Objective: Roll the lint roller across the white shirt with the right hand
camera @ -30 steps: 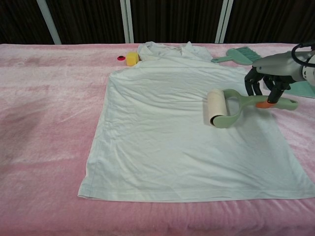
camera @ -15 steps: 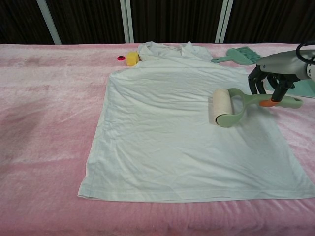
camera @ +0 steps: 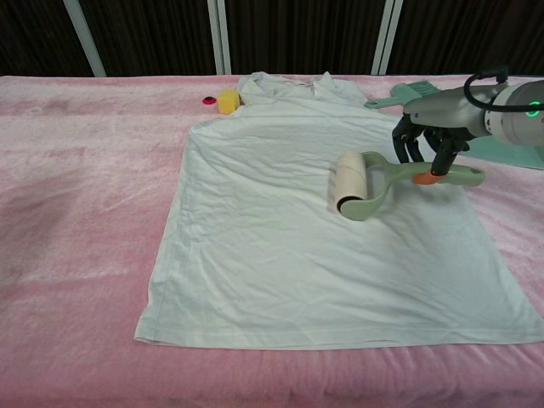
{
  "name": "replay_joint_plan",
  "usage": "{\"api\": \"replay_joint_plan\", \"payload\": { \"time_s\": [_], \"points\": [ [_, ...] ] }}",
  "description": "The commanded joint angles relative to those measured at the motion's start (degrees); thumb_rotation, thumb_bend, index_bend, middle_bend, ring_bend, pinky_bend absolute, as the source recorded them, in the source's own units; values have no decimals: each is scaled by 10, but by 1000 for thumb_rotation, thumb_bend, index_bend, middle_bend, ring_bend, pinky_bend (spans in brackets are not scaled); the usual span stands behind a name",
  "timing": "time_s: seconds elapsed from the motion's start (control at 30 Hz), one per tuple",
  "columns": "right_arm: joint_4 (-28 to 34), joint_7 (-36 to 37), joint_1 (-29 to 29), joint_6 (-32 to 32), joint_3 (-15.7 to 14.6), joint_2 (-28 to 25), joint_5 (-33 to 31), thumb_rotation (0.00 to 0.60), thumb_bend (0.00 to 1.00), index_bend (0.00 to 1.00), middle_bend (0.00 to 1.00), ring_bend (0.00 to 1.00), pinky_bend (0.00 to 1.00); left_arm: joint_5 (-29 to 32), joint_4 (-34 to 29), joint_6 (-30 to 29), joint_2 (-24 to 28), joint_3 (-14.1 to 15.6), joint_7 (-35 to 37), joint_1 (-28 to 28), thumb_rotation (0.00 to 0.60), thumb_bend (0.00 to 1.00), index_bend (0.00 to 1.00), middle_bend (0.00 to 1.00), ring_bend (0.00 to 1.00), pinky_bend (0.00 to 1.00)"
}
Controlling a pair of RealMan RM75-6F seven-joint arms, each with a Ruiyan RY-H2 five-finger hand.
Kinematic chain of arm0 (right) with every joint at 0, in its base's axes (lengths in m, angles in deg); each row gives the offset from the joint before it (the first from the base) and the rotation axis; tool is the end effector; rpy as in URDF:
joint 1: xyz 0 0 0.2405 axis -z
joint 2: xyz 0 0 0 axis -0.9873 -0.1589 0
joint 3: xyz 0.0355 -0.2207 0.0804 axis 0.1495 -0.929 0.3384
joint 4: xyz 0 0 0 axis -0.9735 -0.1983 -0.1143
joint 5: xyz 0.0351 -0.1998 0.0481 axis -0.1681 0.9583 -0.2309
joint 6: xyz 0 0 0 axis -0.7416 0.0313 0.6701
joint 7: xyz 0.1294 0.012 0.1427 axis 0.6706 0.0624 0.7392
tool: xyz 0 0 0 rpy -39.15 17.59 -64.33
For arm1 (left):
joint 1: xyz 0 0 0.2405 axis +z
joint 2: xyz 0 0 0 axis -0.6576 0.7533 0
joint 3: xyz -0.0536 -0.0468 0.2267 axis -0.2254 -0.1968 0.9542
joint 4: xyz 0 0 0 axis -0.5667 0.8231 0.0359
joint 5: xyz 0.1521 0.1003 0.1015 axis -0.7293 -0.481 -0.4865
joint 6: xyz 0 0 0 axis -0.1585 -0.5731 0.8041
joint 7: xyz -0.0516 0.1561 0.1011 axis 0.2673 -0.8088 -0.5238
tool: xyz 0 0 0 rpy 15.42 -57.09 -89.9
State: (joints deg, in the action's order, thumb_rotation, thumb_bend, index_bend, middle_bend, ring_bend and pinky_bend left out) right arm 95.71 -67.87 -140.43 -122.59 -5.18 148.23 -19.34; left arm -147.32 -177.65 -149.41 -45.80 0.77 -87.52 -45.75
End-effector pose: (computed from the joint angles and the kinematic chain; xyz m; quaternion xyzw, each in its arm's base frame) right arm -0.1440 -0.4060 -0.0170 0.7892 -0.3816 0.1863 0.4437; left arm -0.2886 0.2353 0.1668 -0.5444 -0.3984 -0.3793 0.6333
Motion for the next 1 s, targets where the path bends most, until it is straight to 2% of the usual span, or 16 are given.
{"api": "replay_joint_plan", "payload": {
  "time_s": [0.03,0.73,1.0],
  "points": [
    [1,-12,-14,-2,6,11,-11,600,513,744,673,661,717,0,0,0,1,0,2,0,600,424,207,169,55,62],
    [-9,-78,-95,-24,26,83,-103,600,513,744,673,661,717,1,1,1,7,-3,19,1,600,423,208,175,55,62],
    [-9,-83,-100,-28,18,79,-118,600,515,744,673,662,717,1,0,0,8,-3,21,1,600,424,208,175,55,62]
  ]
}}
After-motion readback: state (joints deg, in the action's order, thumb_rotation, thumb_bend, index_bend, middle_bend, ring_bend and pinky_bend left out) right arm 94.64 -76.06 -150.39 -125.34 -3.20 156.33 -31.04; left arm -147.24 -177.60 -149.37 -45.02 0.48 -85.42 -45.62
